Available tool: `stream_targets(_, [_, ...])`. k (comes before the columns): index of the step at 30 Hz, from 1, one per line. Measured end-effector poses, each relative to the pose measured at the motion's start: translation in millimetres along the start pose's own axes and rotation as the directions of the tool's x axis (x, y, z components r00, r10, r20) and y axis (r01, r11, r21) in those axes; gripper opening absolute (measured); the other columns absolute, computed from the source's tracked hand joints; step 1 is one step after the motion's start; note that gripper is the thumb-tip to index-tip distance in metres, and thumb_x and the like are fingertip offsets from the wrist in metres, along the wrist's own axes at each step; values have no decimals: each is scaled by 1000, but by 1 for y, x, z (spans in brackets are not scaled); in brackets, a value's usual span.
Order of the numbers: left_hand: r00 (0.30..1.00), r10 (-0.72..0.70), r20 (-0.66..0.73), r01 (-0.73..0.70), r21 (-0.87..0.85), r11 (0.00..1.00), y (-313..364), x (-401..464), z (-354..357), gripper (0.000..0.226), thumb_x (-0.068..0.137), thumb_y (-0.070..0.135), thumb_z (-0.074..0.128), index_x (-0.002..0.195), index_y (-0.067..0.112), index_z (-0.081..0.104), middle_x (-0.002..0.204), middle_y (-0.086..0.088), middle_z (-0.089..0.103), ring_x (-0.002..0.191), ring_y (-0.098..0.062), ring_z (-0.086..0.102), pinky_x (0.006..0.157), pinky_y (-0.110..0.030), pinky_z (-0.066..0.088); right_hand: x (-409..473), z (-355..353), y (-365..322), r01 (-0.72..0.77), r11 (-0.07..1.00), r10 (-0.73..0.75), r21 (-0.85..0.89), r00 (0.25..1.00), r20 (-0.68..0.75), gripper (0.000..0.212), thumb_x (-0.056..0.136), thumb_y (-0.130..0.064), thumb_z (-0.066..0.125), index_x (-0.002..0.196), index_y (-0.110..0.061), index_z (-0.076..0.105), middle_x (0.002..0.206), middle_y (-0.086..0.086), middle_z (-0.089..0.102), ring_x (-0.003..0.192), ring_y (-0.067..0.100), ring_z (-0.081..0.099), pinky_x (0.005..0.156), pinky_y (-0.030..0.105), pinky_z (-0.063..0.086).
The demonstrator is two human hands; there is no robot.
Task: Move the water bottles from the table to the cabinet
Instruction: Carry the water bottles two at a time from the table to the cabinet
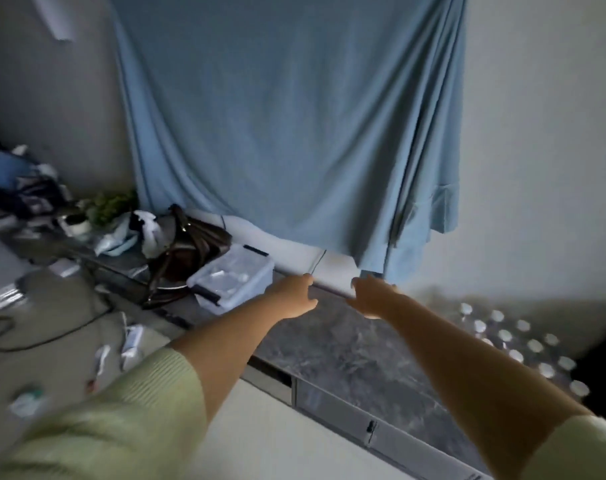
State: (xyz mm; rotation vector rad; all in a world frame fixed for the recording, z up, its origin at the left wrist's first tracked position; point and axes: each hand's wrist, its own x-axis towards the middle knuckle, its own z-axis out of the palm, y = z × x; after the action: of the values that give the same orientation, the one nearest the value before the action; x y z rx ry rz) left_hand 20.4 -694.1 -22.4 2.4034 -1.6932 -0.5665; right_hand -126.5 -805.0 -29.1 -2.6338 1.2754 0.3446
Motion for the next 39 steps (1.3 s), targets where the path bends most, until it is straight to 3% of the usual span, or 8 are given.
stream_targets(2, [993,-99,-65,100,5,995,-39,-32,-15,52,96,36,51,140,11,39,128,-16,57,112,-33,58,79,-34,45,-4,-3,-53,106,994,-106,-30,994,-13,49,98,-42,45,140,-17,43,143,13,44,132,33,43,108,50,36])
stream_targets(9, [910,-370,-188,358,-97,929,-157,-157,-44,52,93,32,55,139,14,42,135,-14,55,122,-31,54,95,-36,47,-25,8,-222,406,905,-404,-125,914,40,51,99,-41,42,142,-14,42,144,14,45,133,33,45,108,48,37])
stream_targets(15, [783,-573,-244,565,-107,818,-284,-315,-51,51,93,34,54,138,14,42,139,-11,51,128,-27,49,97,-34,42,-81,32,-416,680,709,-676,-187,731,93,46,101,-33,43,139,-7,48,144,13,49,129,29,49,104,33,38])
stream_targets(19, [634,-735,-240,727,-139,672,-374,-449,-48,55,93,36,53,141,12,38,139,-12,49,130,-27,46,100,-36,41,-149,74,-575,796,585,-785,-153,604,141,52,99,-42,46,138,-8,46,141,18,49,129,32,48,105,38,40])
stream_targets(24, [472,-845,-250,822,-220,525,-446,-582,-43,55,93,35,53,141,13,37,142,-10,47,132,-25,42,104,-35,40,-242,107,-708,889,431,-872,-153,455,182,54,99,-47,42,143,-17,41,145,10,43,132,29,44,110,47,35])
stream_targets(30, [289,-921,-262,867,-335,368,-494,-706,-25,67,100,32,47,153,10,12,161,-7,18,147,-19,19,111,-23,10,-319,138,-822,955,209,-932,-210,260,254,53,99,-47,40,143,-17,40,144,11,42,130,31,45,107,47,37])
stream_targets(35, [106,-981,-162,883,-439,168,-517,-771,-14,62,98,34,51,148,7,29,150,-14,38,138,-27,37,111,-34,32,-358,162,-887,976,76,-938,-203,139,318,53,100,-45,39,146,-18,37,145,10,41,132,30,43,108,46,36])
stream_targets(39, [17,-990,-142,891,-446,79,-543,-805,-15,60,95,39,53,144,8,37,145,-14,44,132,-30,44,108,-38,38,-371,177,-945,985,24,-923,-169,86,375,56,101,-43,39,149,-15,32,152,12,35,139,32,36,114,50,29])
